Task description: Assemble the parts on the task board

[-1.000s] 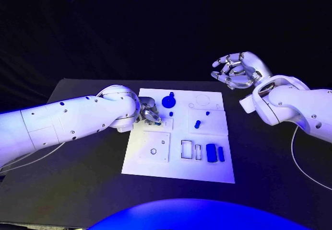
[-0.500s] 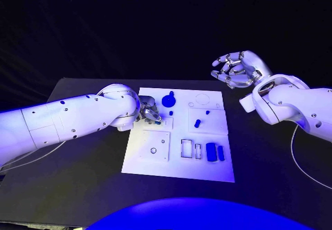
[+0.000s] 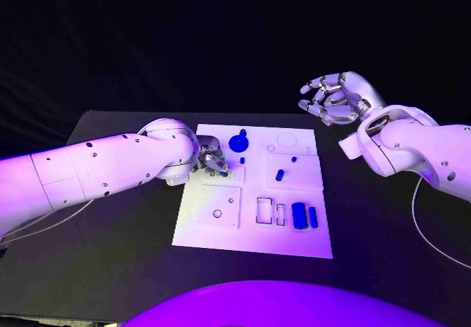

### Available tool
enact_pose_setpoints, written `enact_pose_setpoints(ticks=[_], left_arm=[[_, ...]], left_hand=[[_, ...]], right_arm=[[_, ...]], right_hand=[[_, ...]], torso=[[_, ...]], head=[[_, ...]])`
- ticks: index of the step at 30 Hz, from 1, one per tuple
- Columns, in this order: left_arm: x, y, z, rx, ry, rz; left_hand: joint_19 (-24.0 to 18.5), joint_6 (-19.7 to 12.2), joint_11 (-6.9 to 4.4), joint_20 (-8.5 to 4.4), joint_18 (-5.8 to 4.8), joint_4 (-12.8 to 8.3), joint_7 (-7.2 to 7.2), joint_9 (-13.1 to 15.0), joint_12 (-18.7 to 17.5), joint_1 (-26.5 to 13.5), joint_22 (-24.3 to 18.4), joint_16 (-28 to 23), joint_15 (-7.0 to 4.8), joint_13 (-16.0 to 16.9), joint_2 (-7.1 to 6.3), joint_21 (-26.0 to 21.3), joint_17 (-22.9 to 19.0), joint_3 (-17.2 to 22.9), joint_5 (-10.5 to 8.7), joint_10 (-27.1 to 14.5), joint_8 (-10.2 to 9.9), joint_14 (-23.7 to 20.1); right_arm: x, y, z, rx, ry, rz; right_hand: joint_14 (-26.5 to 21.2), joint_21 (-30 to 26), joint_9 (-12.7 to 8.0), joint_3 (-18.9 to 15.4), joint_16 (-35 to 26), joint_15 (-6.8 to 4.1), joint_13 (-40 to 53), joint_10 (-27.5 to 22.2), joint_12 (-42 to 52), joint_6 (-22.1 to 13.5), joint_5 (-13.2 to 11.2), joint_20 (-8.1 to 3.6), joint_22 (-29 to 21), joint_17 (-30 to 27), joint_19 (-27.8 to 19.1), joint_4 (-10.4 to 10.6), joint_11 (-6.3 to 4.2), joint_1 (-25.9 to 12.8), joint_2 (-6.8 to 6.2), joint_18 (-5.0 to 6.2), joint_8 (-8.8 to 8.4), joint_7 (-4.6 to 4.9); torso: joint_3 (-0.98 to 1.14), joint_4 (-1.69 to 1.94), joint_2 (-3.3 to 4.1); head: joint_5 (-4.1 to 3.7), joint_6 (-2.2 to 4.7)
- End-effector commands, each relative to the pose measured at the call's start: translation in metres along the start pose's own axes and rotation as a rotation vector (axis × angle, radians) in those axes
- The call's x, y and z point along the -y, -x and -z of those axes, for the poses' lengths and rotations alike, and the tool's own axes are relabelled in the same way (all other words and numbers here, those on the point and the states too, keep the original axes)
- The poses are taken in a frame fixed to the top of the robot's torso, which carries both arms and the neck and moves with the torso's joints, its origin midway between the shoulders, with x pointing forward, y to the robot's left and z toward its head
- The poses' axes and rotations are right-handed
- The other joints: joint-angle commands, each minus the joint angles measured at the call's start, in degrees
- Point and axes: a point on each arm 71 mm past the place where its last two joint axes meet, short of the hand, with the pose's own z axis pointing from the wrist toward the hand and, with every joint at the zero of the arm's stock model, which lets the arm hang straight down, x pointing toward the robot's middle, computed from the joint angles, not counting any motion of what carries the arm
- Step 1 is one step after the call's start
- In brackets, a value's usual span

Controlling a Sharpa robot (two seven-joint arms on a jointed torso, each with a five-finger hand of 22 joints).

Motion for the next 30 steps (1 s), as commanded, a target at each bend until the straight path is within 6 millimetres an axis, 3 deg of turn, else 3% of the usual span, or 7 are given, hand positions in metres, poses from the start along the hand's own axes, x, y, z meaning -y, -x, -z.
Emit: enact_pose_setpoints(ticks=[1, 9, 30], left_arm=[[0.0019, -0.0055, -0.0014, -0.035, -0.001, -0.011], [0.0025, -0.0058, -0.0019, -0.039, -0.001, -0.013], [0.0023, -0.0066, -0.0021, -0.051, 0.000, -0.020]], left_hand=[[0.1, 0.5, -0.36, -0.15, -0.56, 0.3, 0.05, -0.2, 0.3, -0.8, 0.0, 0.3, -0.34, 0.1, 0.06, 0.2, 12.3, -0.9, -0.32, 0.2, 0.1, 5.2], [0.2, 0.6, -0.36, -0.15, -0.59, 1.5, 0.05, -0.6, 0.6, -1.1, 0.2, 0.4, -0.34, 0.0, -0.10, 0.3, 12.3, -3.4, -0.34, 0.3, 0.3, 5.2], [0.3, 0.9, -0.40, -0.16, -0.63, 2.5, -0.04, -0.9, 0.8, -1.0, 0.4, 0.5, -0.37, 0.0, -0.23, 0.3, 12.4, -5.5, -0.33, 0.3, 0.6, 5.3]], right_arm=[[-0.0012, -0.0017, 0.0002, -0.016, 0.013, -0.003], [-0.0012, -0.0016, 0.0003, -0.017, 0.014, -0.004], [-0.0010, -0.0014, 0.0004, -0.016, 0.014, -0.007]], right_hand=[[0.4, -0.3, 0.1, -0.2, -0.4, -0.16, -0.2, 0.6, -0.2, 0.4, -1.3, -0.01, -0.1, 0.0, 0.4, 0.2, 0.00, -0.7, -0.22, 0.36, 0.31, -0.08], [0.4, -0.7, 0.1, -0.8, -0.6, -0.18, -0.6, 0.7, 0.1, 0.3, -3.5, -0.03, -0.2, 0.1, 0.5, 0.5, -0.01, -1.3, -0.23, 0.37, 0.44, -0.14], [0.5, -0.8, 0.1, -1.2, -0.7, -0.16, -0.8, 0.7, 0.2, 0.3, -4.0, -0.03, -0.2, 0.1, 0.6, 0.9, 0.00, -1.9, -0.22, 0.35, 0.50, -0.15]], torso=[[-0.02, -0.03, 0.01], [-0.03, -0.01, 0.02], [-0.03, 0.01, 0.00]], head=[[-0.05, -0.02], [-0.14, -0.02], [-0.15, -0.02]])
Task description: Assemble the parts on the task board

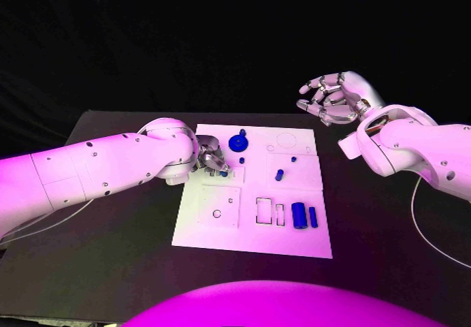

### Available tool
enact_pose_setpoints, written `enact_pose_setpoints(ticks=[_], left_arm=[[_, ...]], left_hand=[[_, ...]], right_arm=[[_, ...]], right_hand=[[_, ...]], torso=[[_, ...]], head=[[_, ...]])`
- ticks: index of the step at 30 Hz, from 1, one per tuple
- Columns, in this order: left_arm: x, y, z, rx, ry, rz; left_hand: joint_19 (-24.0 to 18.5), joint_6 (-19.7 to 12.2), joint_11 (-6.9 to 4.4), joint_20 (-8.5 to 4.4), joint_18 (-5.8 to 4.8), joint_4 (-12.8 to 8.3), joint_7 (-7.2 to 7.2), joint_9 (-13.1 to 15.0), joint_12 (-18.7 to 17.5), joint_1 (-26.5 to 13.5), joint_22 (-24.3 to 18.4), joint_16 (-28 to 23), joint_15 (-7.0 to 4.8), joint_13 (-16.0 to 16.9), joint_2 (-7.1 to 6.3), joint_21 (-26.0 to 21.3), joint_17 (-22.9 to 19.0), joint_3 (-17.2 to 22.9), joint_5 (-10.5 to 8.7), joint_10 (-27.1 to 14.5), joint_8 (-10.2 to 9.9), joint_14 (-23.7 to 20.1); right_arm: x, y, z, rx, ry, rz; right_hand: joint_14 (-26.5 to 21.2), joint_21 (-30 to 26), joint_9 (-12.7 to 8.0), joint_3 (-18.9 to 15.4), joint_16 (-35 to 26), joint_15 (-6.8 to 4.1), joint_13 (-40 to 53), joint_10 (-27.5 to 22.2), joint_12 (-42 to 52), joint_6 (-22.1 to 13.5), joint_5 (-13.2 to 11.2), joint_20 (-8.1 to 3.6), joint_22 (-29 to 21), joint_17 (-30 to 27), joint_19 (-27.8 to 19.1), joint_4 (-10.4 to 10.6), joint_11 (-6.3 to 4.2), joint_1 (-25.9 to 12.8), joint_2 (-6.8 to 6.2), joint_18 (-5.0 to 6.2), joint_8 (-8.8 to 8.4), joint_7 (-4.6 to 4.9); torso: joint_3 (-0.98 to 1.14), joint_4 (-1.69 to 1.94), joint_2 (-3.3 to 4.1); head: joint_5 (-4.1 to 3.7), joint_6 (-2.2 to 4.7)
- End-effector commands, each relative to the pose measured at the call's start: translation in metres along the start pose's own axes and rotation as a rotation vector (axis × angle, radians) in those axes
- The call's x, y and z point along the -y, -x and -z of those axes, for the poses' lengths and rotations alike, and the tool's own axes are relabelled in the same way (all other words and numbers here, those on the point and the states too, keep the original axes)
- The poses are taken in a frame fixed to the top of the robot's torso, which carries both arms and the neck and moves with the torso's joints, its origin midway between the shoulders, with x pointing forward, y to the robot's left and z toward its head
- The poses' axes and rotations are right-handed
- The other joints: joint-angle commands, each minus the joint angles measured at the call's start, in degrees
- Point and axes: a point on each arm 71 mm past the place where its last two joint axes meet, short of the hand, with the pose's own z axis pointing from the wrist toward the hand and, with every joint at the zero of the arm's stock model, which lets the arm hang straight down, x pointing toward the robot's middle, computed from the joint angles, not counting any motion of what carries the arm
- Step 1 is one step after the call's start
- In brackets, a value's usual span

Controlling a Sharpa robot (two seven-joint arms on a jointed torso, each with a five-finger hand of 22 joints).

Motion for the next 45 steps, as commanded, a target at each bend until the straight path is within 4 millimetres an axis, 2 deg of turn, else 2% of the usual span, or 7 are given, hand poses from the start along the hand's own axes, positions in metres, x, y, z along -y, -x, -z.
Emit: enact_pose_setpoints(ticks=[1, 6, 17, 31, 35, 40, 45], left_arm=[[0.002, -0.007, -0.001, -0.047, -0.005, -0.015], [0.002, -0.008, -0.001, -0.049, -0.006, -0.016], [0.000, -0.008, 0.000, -0.051, -0.004, -0.017], [-0.005, -0.005, 0.006, -0.031, -0.006, -0.004], [-0.006, 0.002, 0.012, -0.005, -0.012, 0.007], [-0.007, 0.019, 0.021, 0.022, -0.021, 0.021], [-0.011, 0.046, 0.034, 0.035, -0.025, 0.046]], left_hand=[[0.3, 0.4, -0.20, -0.16, -0.63, 0.1, 0.04, -0.1, 0.4, -0.4, 0.1, 0.3, -0.38, 0.0, -0.21, 0.3, 12.4, -0.5, -0.33, 0.1, 0.3, 5.3], [0.3, 0.4, -0.22, -0.17, -0.63, 0.7, 0.04, -0.3, 0.5, -0.5, 0.1, 0.3, -0.40, -0.1, -0.70, 0.3, 12.4, -2.0, -0.35, 0.1, 0.4, 5.2], [0.4, 0.5, -0.27, -0.21, -0.64, 4.5, -0.03, -1.0, 0.9, -0.8, 0.2, 0.4, -0.44, -0.3, -0.80, 0.3, 12.6, -7.6, -0.29, 0.2, 0.8, 5.3], [0.4, 0.4, -0.28, -0.24, -0.62, 5.3, -0.05, -1.2, 0.7, -0.6, 0.2, 0.3, -0.46, -0.7, -0.66, 0.2, 12.4, -8.5, -0.27, 0.0, 0.8, 5.2], [0.3, 0.2, -0.24, -0.26, -0.60, 6.6, -0.01, -1.4, 0.4, -0.6, 0.1, 0.2, -0.44, -1.4, -0.64, 0.1, 12.1, -10.2, -0.25, -0.4, 0.9, 5.2], [0.1, -0.2, -0.16, -0.23, -0.52, 6.7, 0.09, -1.6, -0.3, -0.6, -0.4, -0.1, -0.40, -2.5, -0.67, -0.1, 11.7, -11.1, -0.22, -1.0, 0.7, 5.0], [-1.2, -2.3, 0.72, 0.23, -0.02, 6.8, 1.13, -3.0, -4.3, 0.9, -2.9, -0.7, 0.34, -8.5, -0.29, -1.7, 10.7, -13.4, -0.07, -5.0, -1.1, 4.7]], right_arm=[[-0.001, -0.001, 0.000, -0.014, 0.012, -0.003], [-0.001, -0.002, 0.000, -0.014, 0.012, -0.004], [-0.001, -0.002, 0.000, -0.014, 0.013, -0.005], [-0.001, -0.002, 0.000, -0.013, 0.012, -0.005], [0.001, -0.001, 0.000, -0.011, 0.009, -0.005], [0.002, 0.000, 0.000, -0.009, 0.005, -0.005], [0.004, 0.000, 0.000, -0.007, 0.001, -0.004]], right_hand=[[0.3, -0.3, 0.1, -0.4, -0.2, 0.05, -0.1, 0.3, 0.2, 0.3, -0.4, 0.18, 0.0, 0.1, 0.4, 0.0, 0.02, -0.5, -0.01, 0.36, 0.28, -0.16], [0.2, -0.4, 0.1, -0.4, -0.3, 0.05, -0.1, 0.3, 0.2, 0.3, -0.4, 0.18, -0.1, 0.1, 0.4, 0.0, 0.02, -0.5, 0.01, 0.37, 0.28, -0.16], [0.3, -0.5, 0.1, -0.6, -0.3, 0.05, -0.1, 0.3, 0.2, 0.3, -0.4, 0.18, -0.1, 0.1, 0.4, 0.2, 0.02, -0.8, 0.04, 0.38, 0.30, -0.17], [0.2, -0.5, 0.1, -0.6, -0.3, 0.05, -0.2, 0.3, 0.2, 0.3, -0.4, 0.18, -0.1, 0.0, 0.4, 0.3, 0.02, -0.9, 0.05, 0.39, 0.31, -0.17], [0.2, -0.5, 0.1, -0.6, -0.3, 0.05, -0.2, 0.3, 0.2, 0.3, -0.4, 0.18, -0.1, 0.0, 0.4, 0.3, 0.02, -0.9, 0.05, 0.39, 0.31, -0.17], [0.2, -0.5, 0.1, -0.6, -0.3, 0.05, -0.2, 0.3, 0.2, 0.3, -0.4, 0.18, -0.1, 0.0, 0.4, 0.3, 0.02, -0.9, 0.05, 0.39, 0.31, -0.17], [0.2, -0.6, 0.1, -0.7, -0.4, 0.05, -0.2, 0.3, 0.3, 0.3, -0.4, 0.18, -0.2, 0.0, 0.3, 0.4, 0.02, -1.0, 0.07, 0.40, 0.31, -0.17]], torso=[[0.00, -0.01, 0.01], [0.01, -0.02, -0.01], [0.03, -0.02, 0.04], [-0.02, 0.03, 0.01], [-0.01, 0.02, -0.08], [0.03, -0.07, -0.05], [-0.01, 0.01, -0.03]], head=[[0.00, 0.00], [-0.01, 0.00], [0.00, 0.00], [-0.09, 0.04], [-0.21, 0.36], [-0.10, 0.75], [0.04, 1.38]])
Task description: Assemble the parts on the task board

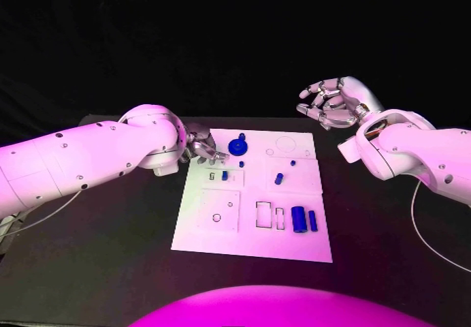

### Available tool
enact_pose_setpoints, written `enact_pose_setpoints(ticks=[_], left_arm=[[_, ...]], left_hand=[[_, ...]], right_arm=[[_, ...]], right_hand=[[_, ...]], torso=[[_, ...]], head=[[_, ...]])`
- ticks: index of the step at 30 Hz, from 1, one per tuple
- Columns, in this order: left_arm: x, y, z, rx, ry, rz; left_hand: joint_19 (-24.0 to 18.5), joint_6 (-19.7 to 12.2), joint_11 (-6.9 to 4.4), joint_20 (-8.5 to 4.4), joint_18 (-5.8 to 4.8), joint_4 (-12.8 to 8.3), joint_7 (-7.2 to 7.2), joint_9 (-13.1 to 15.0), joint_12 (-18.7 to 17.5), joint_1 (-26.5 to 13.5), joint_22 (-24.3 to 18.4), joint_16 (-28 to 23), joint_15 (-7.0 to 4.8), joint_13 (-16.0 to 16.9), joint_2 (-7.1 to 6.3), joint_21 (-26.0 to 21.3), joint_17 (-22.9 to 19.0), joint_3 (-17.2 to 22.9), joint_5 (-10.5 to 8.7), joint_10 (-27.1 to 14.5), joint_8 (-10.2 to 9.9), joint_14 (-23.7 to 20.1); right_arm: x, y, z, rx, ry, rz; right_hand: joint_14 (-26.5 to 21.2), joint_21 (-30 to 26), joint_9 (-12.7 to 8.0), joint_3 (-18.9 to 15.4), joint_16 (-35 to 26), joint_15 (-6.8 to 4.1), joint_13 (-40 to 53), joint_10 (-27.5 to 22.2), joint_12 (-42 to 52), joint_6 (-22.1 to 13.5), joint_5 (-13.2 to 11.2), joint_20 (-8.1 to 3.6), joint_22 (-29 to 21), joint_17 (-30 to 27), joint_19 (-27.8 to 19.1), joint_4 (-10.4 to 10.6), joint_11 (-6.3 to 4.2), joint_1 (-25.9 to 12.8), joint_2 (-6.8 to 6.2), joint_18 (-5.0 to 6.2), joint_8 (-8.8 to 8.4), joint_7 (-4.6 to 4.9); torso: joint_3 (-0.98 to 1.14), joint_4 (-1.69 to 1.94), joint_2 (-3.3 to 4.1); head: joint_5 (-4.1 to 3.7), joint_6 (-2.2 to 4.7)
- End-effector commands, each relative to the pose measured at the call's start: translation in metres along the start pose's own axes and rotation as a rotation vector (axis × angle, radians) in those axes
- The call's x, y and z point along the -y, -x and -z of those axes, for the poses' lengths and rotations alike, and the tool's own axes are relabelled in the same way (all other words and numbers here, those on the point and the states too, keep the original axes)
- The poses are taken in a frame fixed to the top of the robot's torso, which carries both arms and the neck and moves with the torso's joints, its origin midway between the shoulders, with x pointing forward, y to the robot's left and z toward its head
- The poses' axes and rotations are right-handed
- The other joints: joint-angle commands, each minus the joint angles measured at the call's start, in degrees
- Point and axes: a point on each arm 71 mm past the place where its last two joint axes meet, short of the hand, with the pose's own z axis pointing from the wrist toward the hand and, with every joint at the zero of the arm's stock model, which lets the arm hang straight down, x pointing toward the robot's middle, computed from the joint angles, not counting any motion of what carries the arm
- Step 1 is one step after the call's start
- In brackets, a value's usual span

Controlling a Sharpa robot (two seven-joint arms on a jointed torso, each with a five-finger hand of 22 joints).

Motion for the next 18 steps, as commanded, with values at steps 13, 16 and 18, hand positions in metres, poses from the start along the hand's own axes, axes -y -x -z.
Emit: enact_pose_setpoints(ticks=[13, 16, 18], left_arm=[[-0.016, 0.060, -0.007, 0.005, 0.051, 0.026], [-0.017, 0.064, -0.015, 0.000, 0.073, 0.011], [-0.019, 0.064, -0.020, -0.014, 0.087, -0.001]], left_hand=[[-2.5, -6.6, 3.77, 2.53, 0.64, 0.1, 4.28, -7.8, -5.8, 5.1, -4.5, -1.4, 3.32, -8.5, 1.45, -3.3, 9.3, -5.3, 0.09, -5.6, -10.7, 4.2], [-2.3, -6.5, 3.76, 2.57, 0.60, 0.1, 4.26, -7.9, -5.7, 5.1, -4.3, -1.3, 3.32, -8.5, 1.53, -3.2, 9.5, -5.4, 0.08, -5.5, -10.8, 4.3], [-2.3, -6.5, 3.76, 2.57, 0.60, 0.1, 4.26, -7.9, -5.7, 5.1, -4.3, -1.3, 3.32, -8.5, 1.53, -3.2, 9.5, -5.4, 0.08, -5.5, -10.8, 4.3]], right_arm=[[0.002, -0.004, 0.000, -0.017, 0.002, -0.006], [0.002, -0.006, 0.000, -0.020, 0.002, -0.008], [0.002, -0.007, 0.000, -0.022, 0.002, -0.009]], right_hand=[[0.3, -0.2, 0.1, -0.3, -0.4, 0.05, -0.1, 0.3, 0.3, 0.2, -0.2, 0.17, 0.0, 0.1, 0.4, 0.0, 0.01, -0.6, 0.10, 0.39, 0.32, -0.18], [0.3, -0.2, 0.1, -0.3, -0.4, 0.05, -0.1, 0.3, 0.3, 0.2, -0.2, 0.17, 0.0, 0.1, 0.4, 0.0, 0.01, -0.6, 0.10, 0.39, 0.32, -0.18], [0.3, -0.1, 0.1, -0.3, -0.3, 0.04, -0.1, 0.3, 0.3, 0.2, -0.1, 0.17, 0.1, 0.2, 0.5, 0.0, -0.01, -0.6, 0.17, 0.37, 0.33, -0.19]], torso=[[-0.04, 0.11, 0.10], [-0.01, 0.01, 0.13], [-0.01, -0.09, 0.14]], head=[[1.08, 2.11], [1.23, 2.16], [1.35, 2.21]])
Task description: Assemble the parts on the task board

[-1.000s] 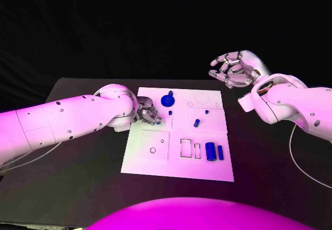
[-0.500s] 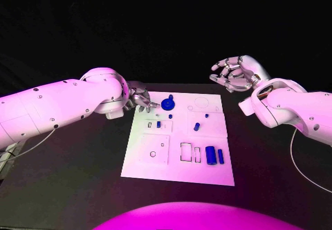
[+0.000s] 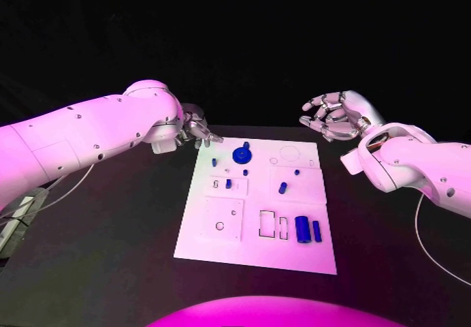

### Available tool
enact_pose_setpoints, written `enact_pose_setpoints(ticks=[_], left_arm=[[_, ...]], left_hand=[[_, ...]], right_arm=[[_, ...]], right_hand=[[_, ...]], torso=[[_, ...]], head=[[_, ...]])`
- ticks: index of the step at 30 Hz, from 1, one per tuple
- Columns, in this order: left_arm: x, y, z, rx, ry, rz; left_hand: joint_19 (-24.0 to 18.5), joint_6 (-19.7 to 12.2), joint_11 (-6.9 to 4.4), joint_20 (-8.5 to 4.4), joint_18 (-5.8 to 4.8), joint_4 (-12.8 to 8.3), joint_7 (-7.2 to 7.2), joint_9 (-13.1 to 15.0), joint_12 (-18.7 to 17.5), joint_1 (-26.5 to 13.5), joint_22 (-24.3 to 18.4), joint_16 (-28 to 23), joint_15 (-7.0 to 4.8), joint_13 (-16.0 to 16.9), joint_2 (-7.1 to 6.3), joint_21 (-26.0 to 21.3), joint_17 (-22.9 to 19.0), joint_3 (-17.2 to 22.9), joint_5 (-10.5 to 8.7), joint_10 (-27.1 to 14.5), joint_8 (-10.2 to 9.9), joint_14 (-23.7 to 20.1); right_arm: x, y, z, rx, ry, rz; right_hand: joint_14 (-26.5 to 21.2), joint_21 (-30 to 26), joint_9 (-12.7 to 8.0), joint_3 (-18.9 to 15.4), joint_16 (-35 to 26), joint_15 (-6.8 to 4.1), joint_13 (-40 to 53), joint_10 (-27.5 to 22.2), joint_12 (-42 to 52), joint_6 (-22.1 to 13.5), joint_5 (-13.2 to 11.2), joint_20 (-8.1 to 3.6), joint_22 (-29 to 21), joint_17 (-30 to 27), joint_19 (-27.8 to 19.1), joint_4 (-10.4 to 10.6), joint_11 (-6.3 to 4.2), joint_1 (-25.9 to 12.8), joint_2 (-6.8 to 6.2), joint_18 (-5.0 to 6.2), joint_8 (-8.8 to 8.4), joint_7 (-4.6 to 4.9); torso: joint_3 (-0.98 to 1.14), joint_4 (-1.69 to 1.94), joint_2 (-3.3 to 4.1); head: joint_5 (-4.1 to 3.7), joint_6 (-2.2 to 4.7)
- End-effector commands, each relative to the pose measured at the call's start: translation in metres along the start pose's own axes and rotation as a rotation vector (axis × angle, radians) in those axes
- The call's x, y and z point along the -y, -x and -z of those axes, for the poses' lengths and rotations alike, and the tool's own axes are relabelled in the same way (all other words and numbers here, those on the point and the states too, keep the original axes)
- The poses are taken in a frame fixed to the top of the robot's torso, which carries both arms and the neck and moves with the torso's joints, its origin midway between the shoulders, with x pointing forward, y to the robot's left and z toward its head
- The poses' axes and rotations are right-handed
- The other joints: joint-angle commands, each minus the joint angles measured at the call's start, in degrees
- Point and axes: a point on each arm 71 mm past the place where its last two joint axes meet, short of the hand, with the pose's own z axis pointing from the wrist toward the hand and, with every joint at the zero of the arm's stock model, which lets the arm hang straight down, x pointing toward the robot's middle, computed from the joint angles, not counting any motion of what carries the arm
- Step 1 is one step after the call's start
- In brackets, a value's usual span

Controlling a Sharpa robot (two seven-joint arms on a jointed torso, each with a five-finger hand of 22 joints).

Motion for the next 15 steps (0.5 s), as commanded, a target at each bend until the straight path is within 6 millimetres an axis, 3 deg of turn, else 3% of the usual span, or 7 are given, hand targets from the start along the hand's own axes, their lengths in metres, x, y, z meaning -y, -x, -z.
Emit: enact_pose_setpoints(ticks=[1, 15], left_arm=[[0.000, -0.003, -0.007, -0.060, 0.004, -0.055], [-0.006, -0.022, -0.033, -0.147, 0.058, -0.083]], left_hand=[[0.0, -0.1, 0.27, 0.29, 0.60, 0.0, -0.04, -0.2, 0.0, 0.6, 0.1, 0.3, 0.34, -0.1, 0.19, 0.1, 9.6, -0.5, 0.07, 0.2, -0.2, 4.4], [0.1, 0.2, 0.25, 0.31, 0.58, 0.0, -0.08, -0.3, 0.0, 0.8, 0.2, 0.5, 0.35, -0.1, 0.48, 0.2, 9.9, -0.6, -0.03, 0.3, -0.3, 4.5]], right_arm=[[-0.001, -0.003, 0.000, -0.017, 0.010, -0.005], [-0.001, -0.005, 0.000, -0.022, 0.012, -0.008]], right_hand=[[0.3, -0.1, 0.1, -0.3, -0.3, 0.04, -0.1, 0.3, 0.3, 0.2, -0.1, 0.17, 0.1, 0.2, 0.5, 0.0, -0.01, -0.6, 0.17, 0.37, 0.33, -0.19], [0.3, -0.1, 0.1, -0.3, -0.3, 0.04, -0.1, 0.3, 0.3, 0.2, -0.1, 0.17, 0.1, 0.2, 0.5, 0.0, -0.01, -0.6, 0.17, 0.37, 0.33, -0.19]], torso=[[-0.02, -0.24, 0.08], [-0.01, -0.17, 0.12]], head=[[0.29, 0.06], [0.49, -0.21]])
